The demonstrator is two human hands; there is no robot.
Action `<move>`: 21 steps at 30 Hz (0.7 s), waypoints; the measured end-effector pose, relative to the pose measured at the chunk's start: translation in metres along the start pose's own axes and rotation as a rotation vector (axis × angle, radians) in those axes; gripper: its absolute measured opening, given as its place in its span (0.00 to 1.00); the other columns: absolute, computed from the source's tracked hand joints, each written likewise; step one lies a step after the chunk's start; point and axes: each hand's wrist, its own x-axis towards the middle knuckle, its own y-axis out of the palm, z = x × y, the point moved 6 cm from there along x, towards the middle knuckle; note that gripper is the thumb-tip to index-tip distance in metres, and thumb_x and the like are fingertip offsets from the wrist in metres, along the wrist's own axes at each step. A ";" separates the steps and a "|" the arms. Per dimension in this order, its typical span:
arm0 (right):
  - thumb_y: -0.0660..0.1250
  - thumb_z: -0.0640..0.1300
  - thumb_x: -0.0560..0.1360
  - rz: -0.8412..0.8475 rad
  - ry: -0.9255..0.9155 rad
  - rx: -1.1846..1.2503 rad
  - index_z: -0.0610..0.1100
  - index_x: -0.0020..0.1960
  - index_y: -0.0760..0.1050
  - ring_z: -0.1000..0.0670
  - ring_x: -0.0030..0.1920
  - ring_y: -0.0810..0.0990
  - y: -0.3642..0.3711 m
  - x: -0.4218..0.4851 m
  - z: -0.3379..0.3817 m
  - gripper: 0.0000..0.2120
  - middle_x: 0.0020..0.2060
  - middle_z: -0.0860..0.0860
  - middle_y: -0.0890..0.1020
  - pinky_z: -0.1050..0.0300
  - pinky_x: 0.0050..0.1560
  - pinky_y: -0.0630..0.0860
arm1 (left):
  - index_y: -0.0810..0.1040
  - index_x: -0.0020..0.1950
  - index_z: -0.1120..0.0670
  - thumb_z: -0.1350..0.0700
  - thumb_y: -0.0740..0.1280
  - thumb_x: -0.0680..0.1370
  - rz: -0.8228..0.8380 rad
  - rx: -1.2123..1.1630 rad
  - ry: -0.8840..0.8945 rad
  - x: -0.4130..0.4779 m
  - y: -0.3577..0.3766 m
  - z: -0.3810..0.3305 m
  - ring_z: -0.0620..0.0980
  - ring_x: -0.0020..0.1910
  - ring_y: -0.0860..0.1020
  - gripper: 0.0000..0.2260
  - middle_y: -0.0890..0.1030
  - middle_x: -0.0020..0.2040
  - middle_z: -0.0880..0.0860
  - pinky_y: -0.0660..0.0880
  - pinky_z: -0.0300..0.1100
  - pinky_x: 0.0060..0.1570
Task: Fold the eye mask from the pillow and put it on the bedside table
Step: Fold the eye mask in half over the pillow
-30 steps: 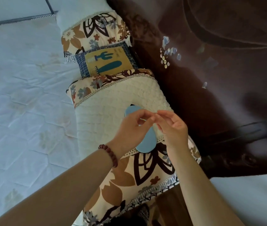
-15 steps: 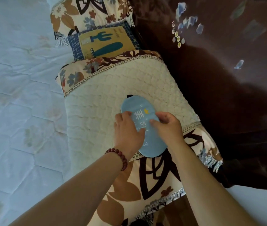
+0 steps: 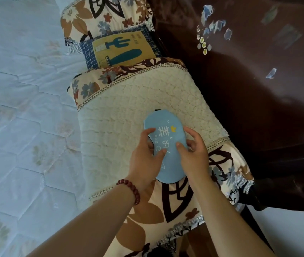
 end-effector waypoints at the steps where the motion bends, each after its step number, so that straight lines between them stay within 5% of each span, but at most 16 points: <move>1: 0.67 0.38 0.74 0.010 -0.007 0.008 0.63 0.52 0.73 0.57 0.42 0.82 0.000 -0.001 0.001 0.19 0.47 0.52 0.83 0.71 0.31 0.73 | 0.66 0.63 0.40 0.56 0.69 0.73 0.015 -0.011 0.004 0.000 0.001 0.000 0.46 0.38 0.80 0.22 0.81 0.43 0.51 0.73 0.31 0.29; 8: 0.66 0.36 0.74 0.092 -0.033 0.065 0.58 0.46 0.79 0.52 0.46 0.81 -0.002 -0.008 0.004 0.16 0.48 0.54 0.82 0.66 0.35 0.77 | 0.72 0.65 0.47 0.56 0.72 0.71 0.060 0.123 0.055 -0.006 -0.007 -0.011 0.35 0.40 0.73 0.23 0.72 0.43 0.36 0.67 0.21 0.33; 13: 0.70 0.34 0.70 0.158 -0.040 0.103 0.58 0.50 0.78 0.49 0.50 0.81 -0.003 -0.009 0.004 0.19 0.52 0.49 0.82 0.62 0.39 0.79 | 0.74 0.61 0.46 0.55 0.68 0.74 0.047 0.162 0.056 -0.007 -0.012 -0.014 0.42 0.46 0.76 0.16 0.74 0.44 0.40 0.67 0.29 0.39; 17: 0.72 0.33 0.69 0.213 -0.007 0.081 0.53 0.58 0.73 0.51 0.53 0.80 -0.003 -0.004 0.002 0.24 0.54 0.49 0.80 0.64 0.41 0.78 | 0.74 0.54 0.43 0.52 0.66 0.75 0.043 0.205 0.098 -0.007 -0.013 -0.020 0.52 0.54 0.72 0.09 0.73 0.49 0.46 0.70 0.53 0.57; 21: 0.73 0.37 0.69 0.199 0.025 0.093 0.50 0.51 0.74 0.54 0.46 0.81 -0.004 -0.002 0.000 0.15 0.49 0.49 0.81 0.68 0.36 0.76 | 0.72 0.50 0.39 0.49 0.64 0.75 -0.001 0.320 0.122 -0.009 -0.015 -0.027 0.50 0.58 0.62 0.06 0.64 0.53 0.46 0.60 0.47 0.59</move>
